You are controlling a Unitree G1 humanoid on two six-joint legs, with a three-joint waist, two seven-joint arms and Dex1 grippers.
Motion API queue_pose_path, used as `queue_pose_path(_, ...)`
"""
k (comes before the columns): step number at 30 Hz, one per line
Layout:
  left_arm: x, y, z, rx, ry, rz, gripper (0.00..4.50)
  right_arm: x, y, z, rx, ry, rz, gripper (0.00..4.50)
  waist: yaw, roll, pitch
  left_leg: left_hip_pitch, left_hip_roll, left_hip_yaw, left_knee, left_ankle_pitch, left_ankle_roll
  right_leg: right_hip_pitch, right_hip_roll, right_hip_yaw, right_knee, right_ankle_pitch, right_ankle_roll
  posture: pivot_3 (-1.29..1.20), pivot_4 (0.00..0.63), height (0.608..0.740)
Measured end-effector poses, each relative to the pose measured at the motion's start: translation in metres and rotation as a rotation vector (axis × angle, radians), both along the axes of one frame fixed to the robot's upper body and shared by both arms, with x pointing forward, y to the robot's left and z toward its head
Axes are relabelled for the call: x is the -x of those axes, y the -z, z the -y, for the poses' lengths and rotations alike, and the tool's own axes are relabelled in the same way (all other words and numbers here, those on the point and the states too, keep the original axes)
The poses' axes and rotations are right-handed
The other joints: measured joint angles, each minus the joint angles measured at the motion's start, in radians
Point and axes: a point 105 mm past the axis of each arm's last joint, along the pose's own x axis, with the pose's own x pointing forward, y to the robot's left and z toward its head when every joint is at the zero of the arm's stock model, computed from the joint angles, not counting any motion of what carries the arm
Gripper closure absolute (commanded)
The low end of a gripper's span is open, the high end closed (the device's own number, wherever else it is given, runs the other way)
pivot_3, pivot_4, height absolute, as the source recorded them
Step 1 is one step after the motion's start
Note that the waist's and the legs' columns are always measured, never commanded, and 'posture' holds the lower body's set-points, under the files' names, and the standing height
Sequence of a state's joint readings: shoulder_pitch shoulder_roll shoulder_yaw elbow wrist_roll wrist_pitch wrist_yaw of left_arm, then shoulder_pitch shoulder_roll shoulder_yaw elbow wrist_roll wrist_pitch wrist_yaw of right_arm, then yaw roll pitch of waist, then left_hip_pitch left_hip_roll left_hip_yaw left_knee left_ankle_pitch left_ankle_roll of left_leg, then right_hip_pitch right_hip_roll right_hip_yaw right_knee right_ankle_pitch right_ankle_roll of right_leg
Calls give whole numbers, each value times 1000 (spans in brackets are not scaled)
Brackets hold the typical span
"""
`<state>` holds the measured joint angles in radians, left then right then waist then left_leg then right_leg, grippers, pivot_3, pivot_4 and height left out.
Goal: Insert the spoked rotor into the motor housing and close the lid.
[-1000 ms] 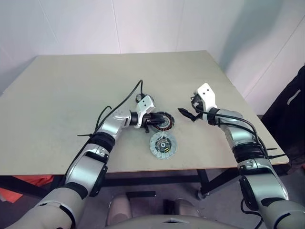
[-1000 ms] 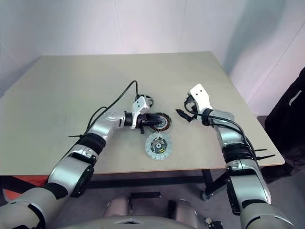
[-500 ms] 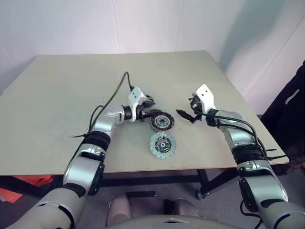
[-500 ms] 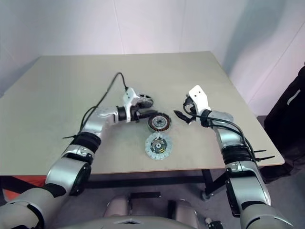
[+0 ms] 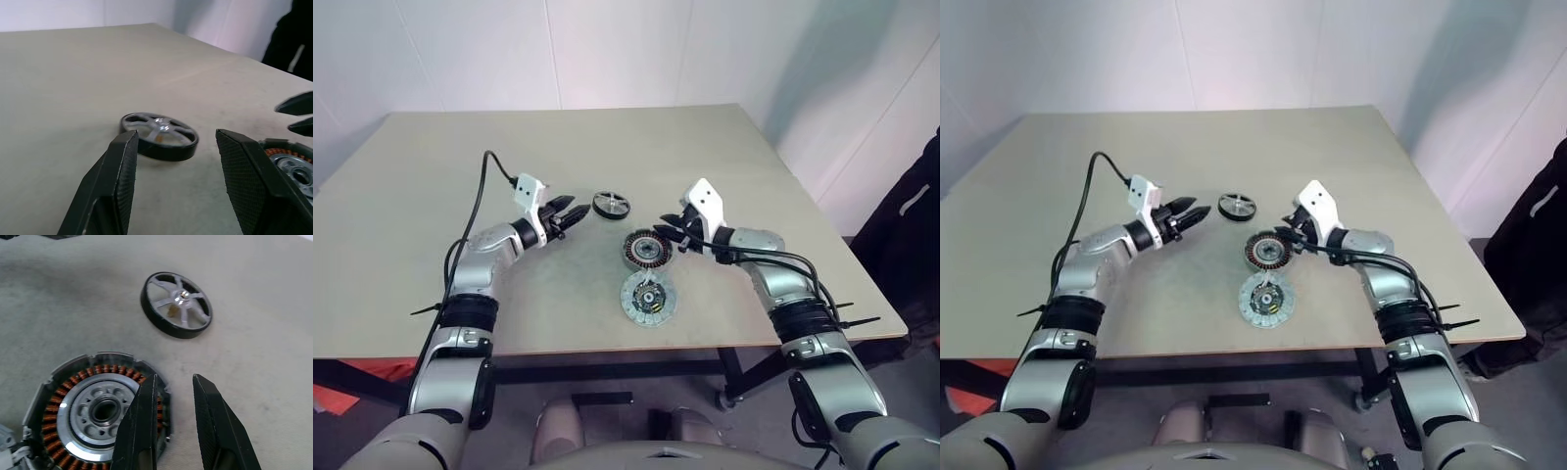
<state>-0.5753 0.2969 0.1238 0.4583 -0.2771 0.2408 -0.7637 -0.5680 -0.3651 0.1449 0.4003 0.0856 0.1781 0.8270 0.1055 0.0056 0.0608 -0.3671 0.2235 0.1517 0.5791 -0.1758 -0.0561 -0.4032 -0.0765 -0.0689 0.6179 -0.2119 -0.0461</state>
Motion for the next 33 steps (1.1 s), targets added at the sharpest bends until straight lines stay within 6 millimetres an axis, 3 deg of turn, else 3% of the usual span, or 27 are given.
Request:
queue_pose_path(3,2,0,0,10,-23,6,1821,2,3,-6,8,-21,-11,3058,0,0,0,0,0,0,0,0,0,0,0,0,0,0,0,0,0,740)
queue_pose_path(9,3,8,3,18,-50,-18,1821,7,-1,-14,8,-67,-1,4461,-3,0,0,0,0,0,0,0,0,0,0,0,0,0,0,0,0,740)
queue_pose_path(24,2,9,0,0,-68,-19,1821,13,16,-12,63,-57,-39,4461,-4,0,0,0,0,0,0,0,0,0,0,0,0,0,0,0,0,740)
queue_pose_path(33,1,10,-2,-13,-82,-19,1821,11,15,-7,81,-40,-30,4461,-4,0,0,0,0,0,0,0,0,0,0,0,0,0,0,0,0,740)
